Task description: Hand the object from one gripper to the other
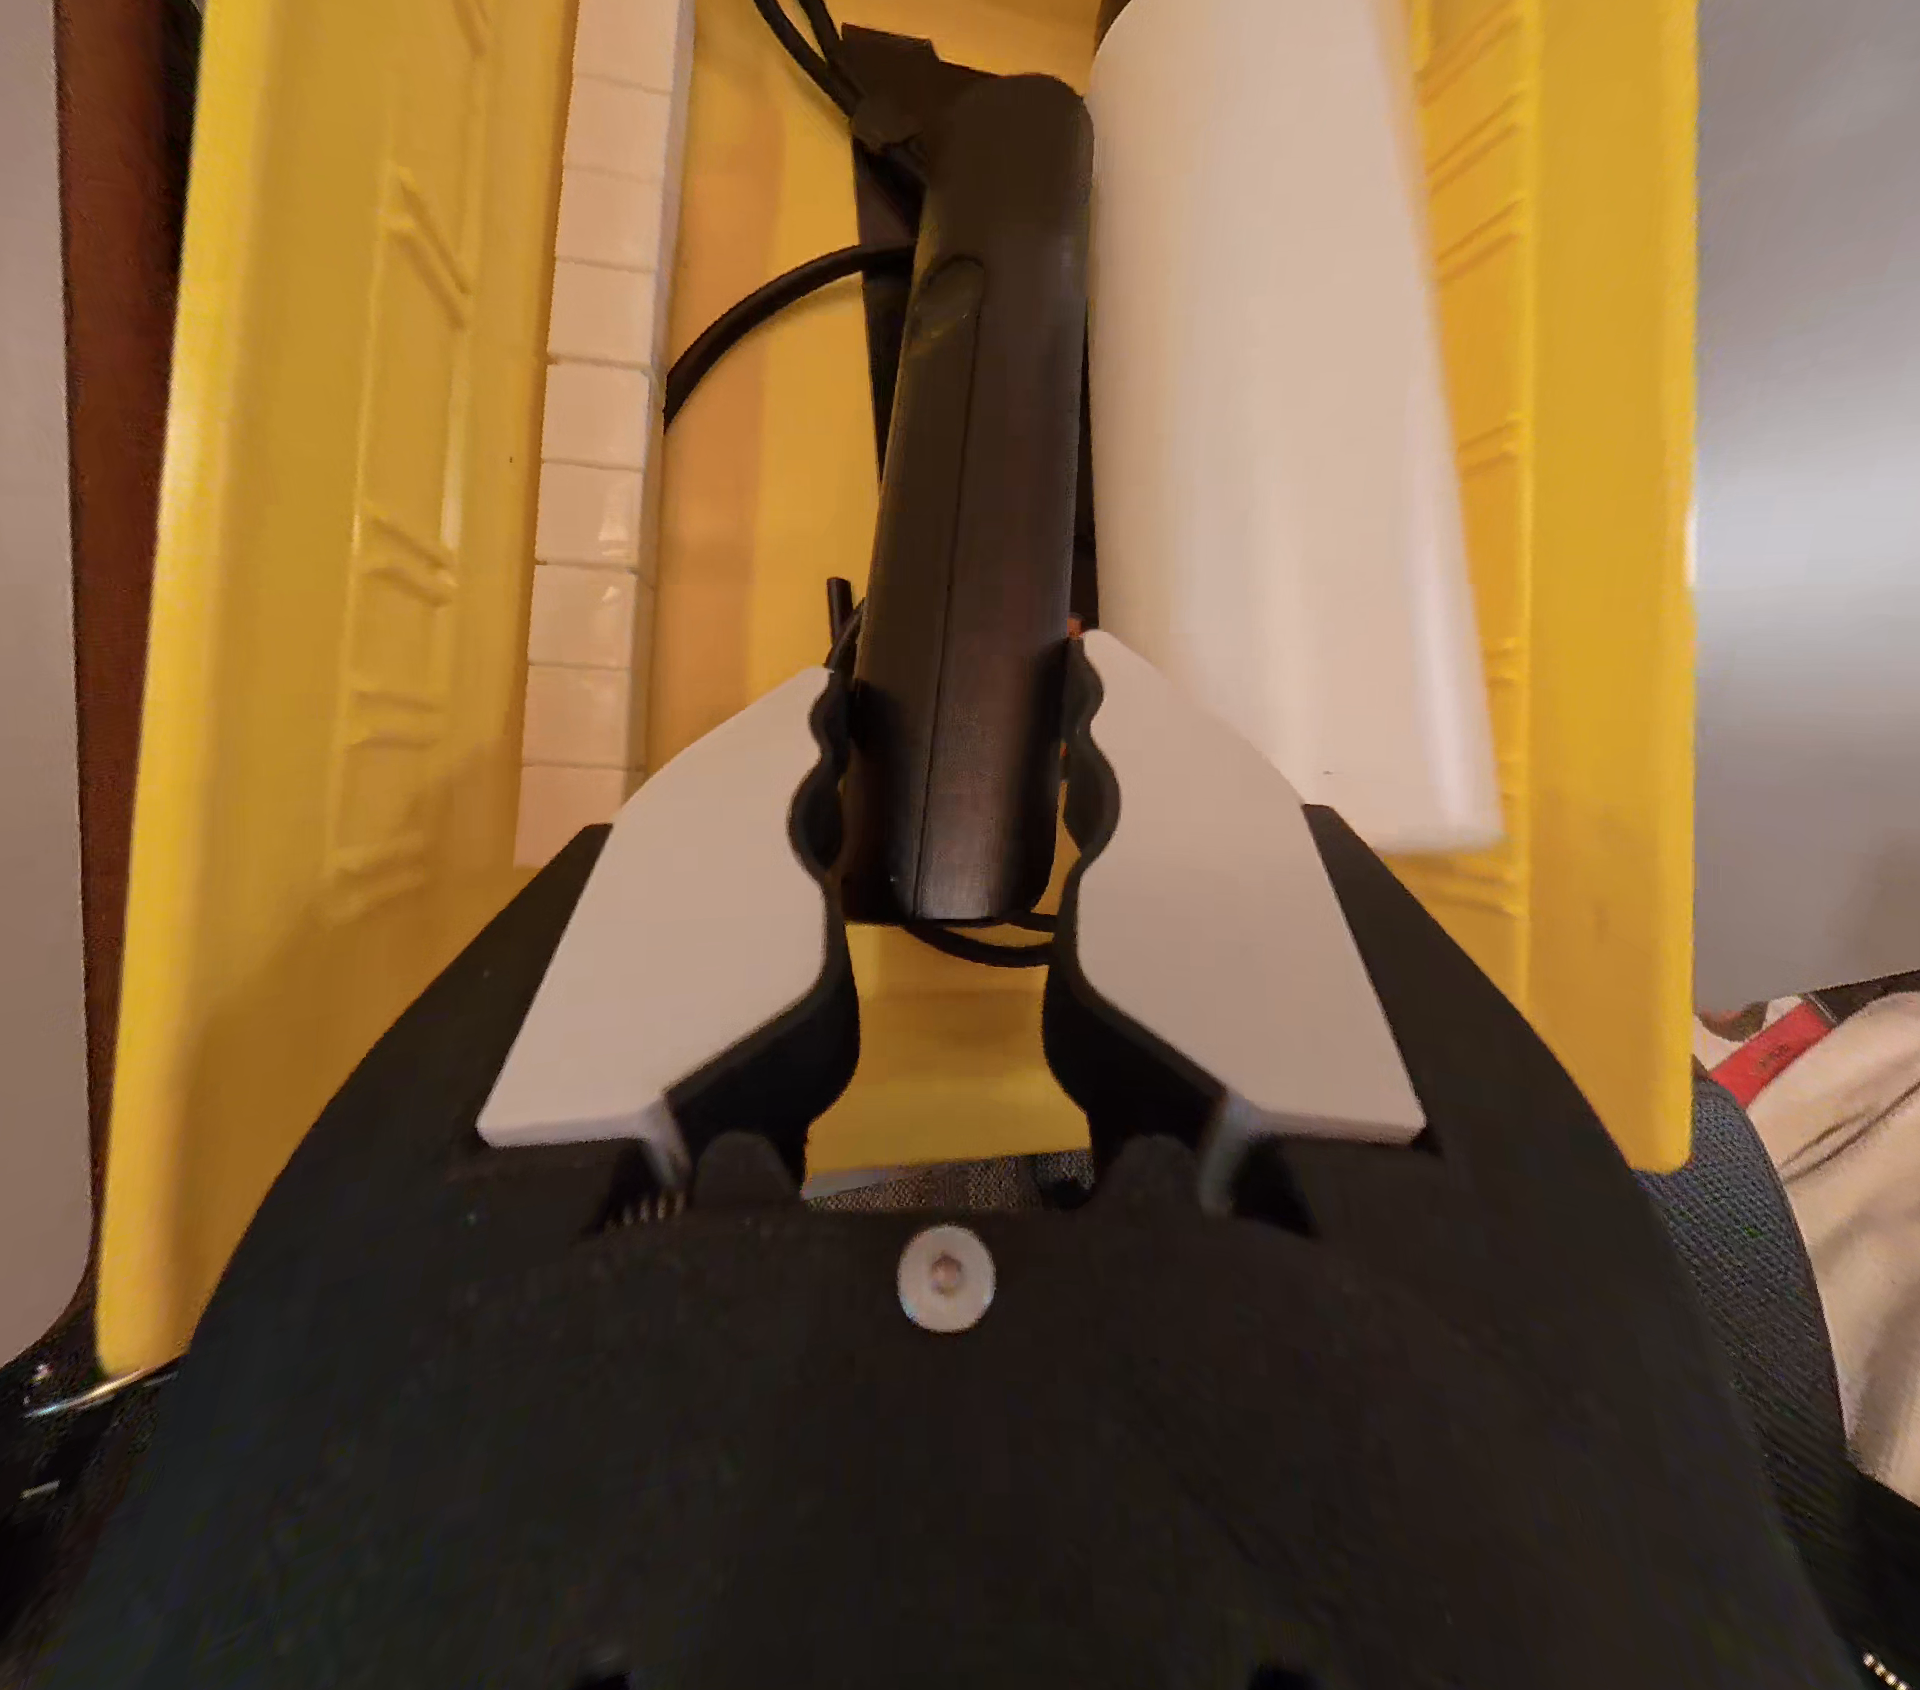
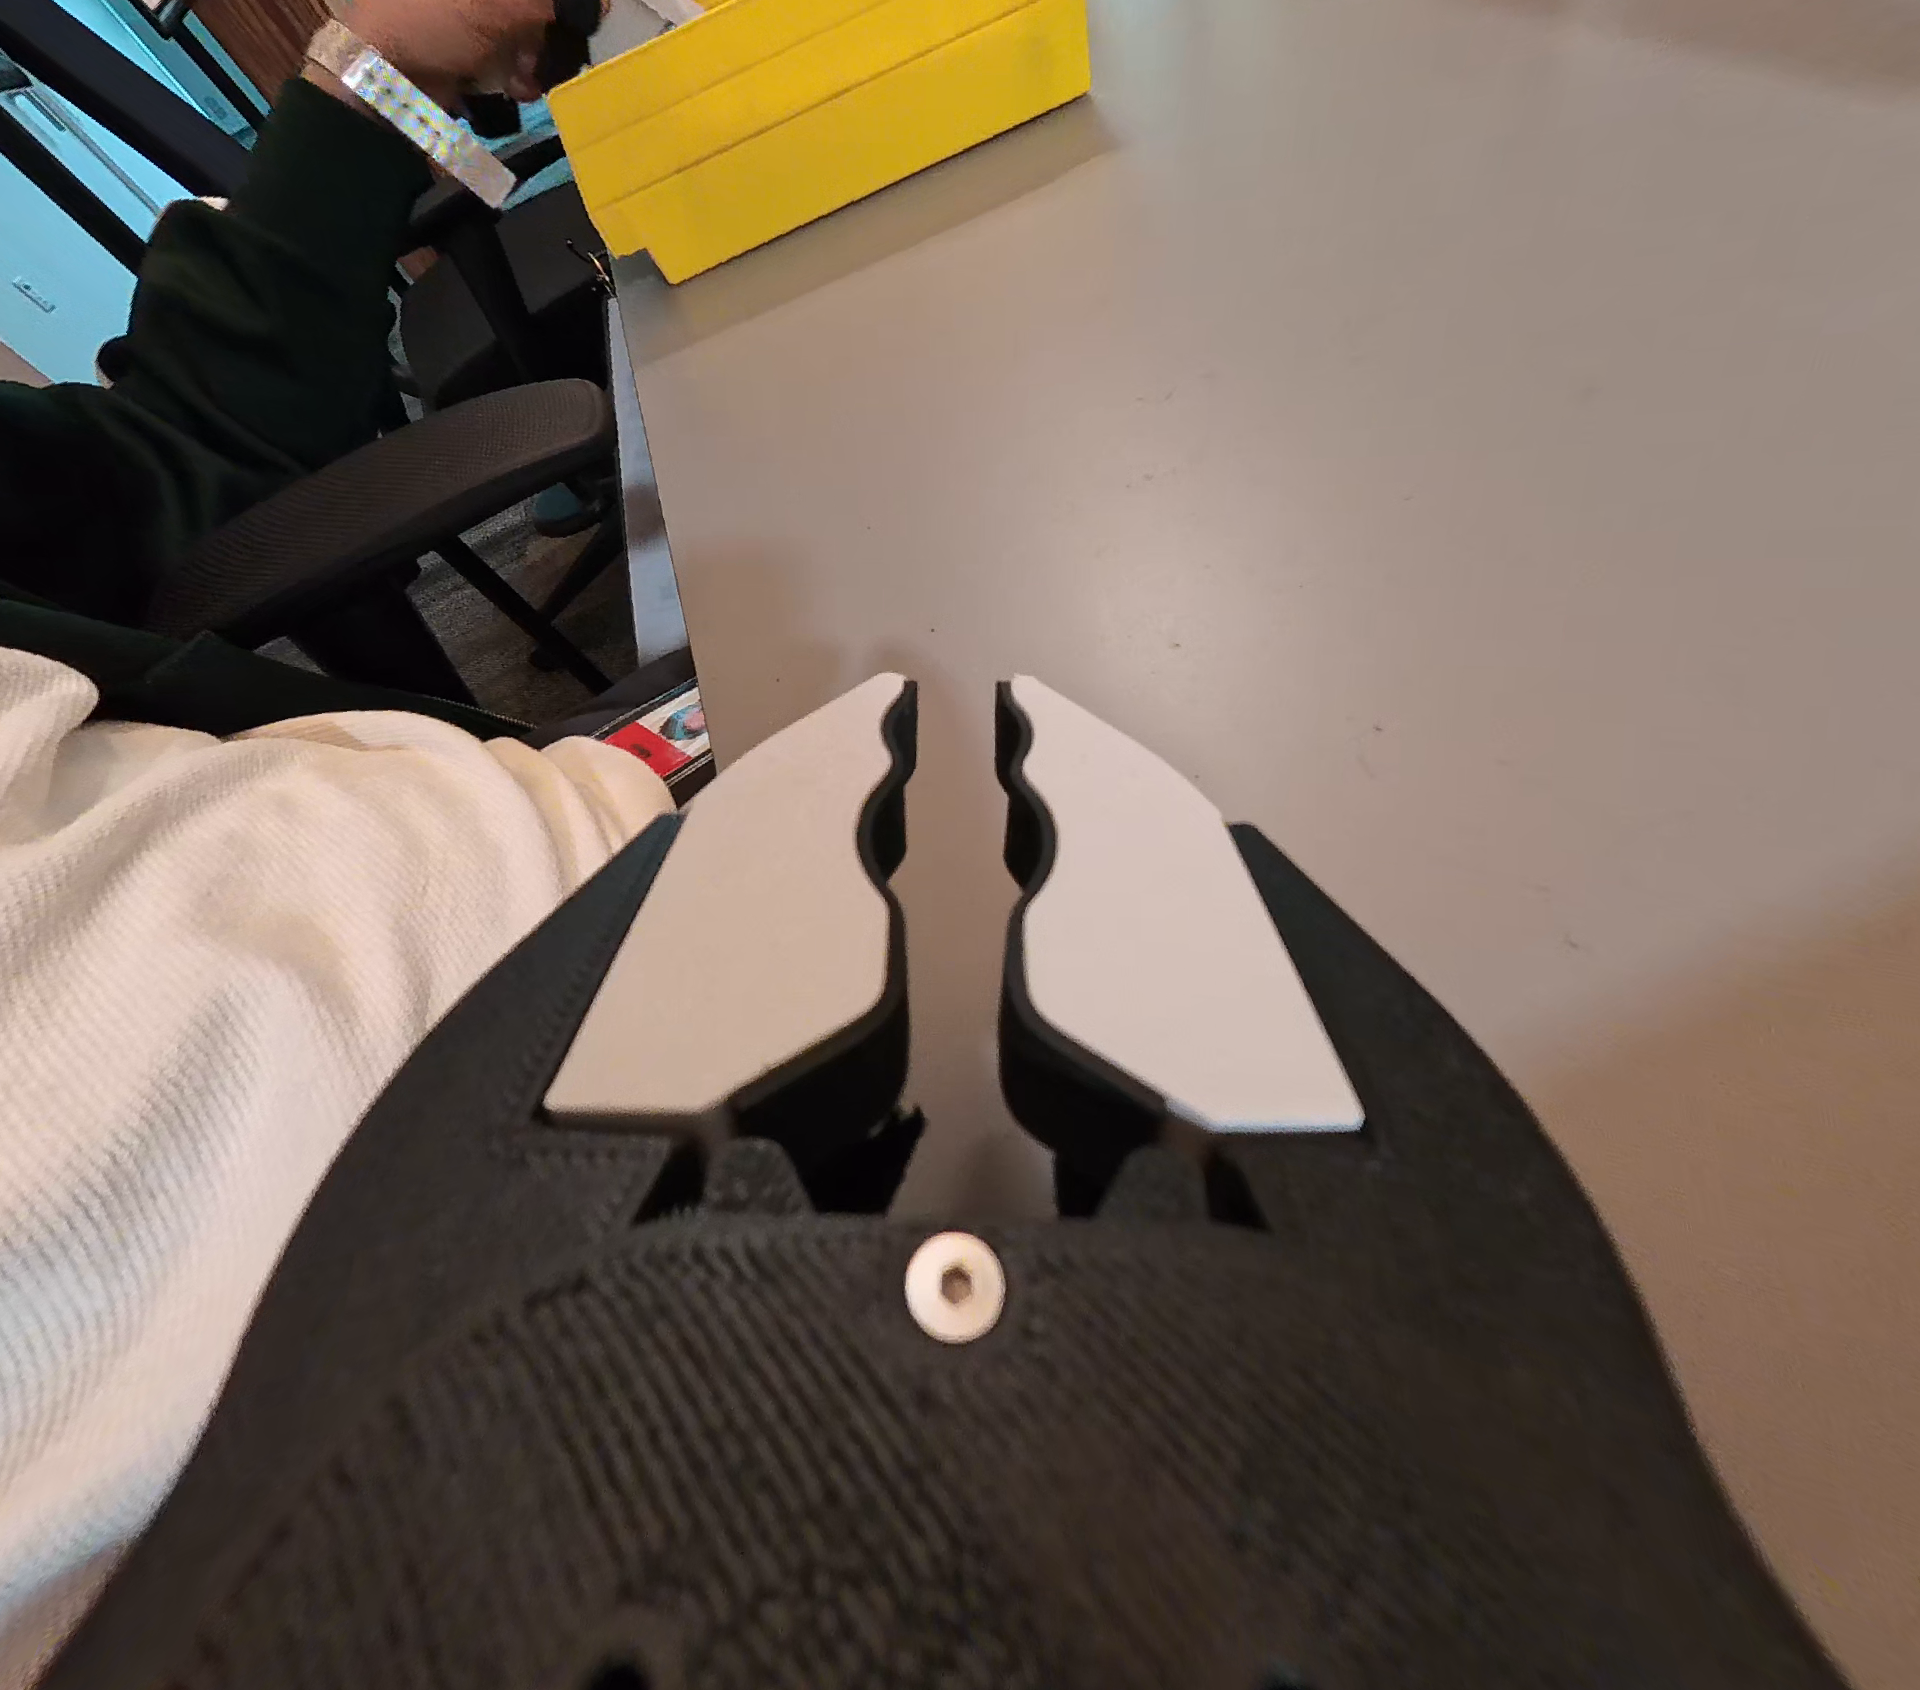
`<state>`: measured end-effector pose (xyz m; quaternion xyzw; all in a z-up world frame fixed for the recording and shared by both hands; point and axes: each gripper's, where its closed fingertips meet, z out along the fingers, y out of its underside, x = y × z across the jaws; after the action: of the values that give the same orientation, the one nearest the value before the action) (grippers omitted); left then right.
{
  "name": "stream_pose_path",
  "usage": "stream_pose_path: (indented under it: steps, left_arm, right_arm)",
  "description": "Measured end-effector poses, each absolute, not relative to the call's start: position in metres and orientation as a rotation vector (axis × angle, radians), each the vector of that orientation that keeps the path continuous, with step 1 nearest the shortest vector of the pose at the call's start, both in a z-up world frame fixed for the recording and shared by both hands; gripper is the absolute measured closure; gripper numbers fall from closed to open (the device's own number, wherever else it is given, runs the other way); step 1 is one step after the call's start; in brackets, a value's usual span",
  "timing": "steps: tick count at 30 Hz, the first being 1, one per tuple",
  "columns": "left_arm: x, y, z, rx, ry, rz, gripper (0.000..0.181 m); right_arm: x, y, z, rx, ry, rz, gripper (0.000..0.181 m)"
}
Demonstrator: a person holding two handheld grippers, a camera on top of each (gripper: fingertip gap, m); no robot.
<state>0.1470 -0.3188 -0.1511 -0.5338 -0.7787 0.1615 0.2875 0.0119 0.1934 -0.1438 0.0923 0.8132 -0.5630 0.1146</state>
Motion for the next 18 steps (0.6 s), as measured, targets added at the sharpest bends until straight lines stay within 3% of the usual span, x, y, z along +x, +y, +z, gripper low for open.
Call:
stream_pose_path:
  steps: [18]
  left_arm:
    - [0.162, -0.32, -0.129, -1.427, -2.023, 0.53, 0.146]
  right_arm:
    - [0.016, 0.189, -0.148, 0.216, 2.446, -1.63, 0.167]
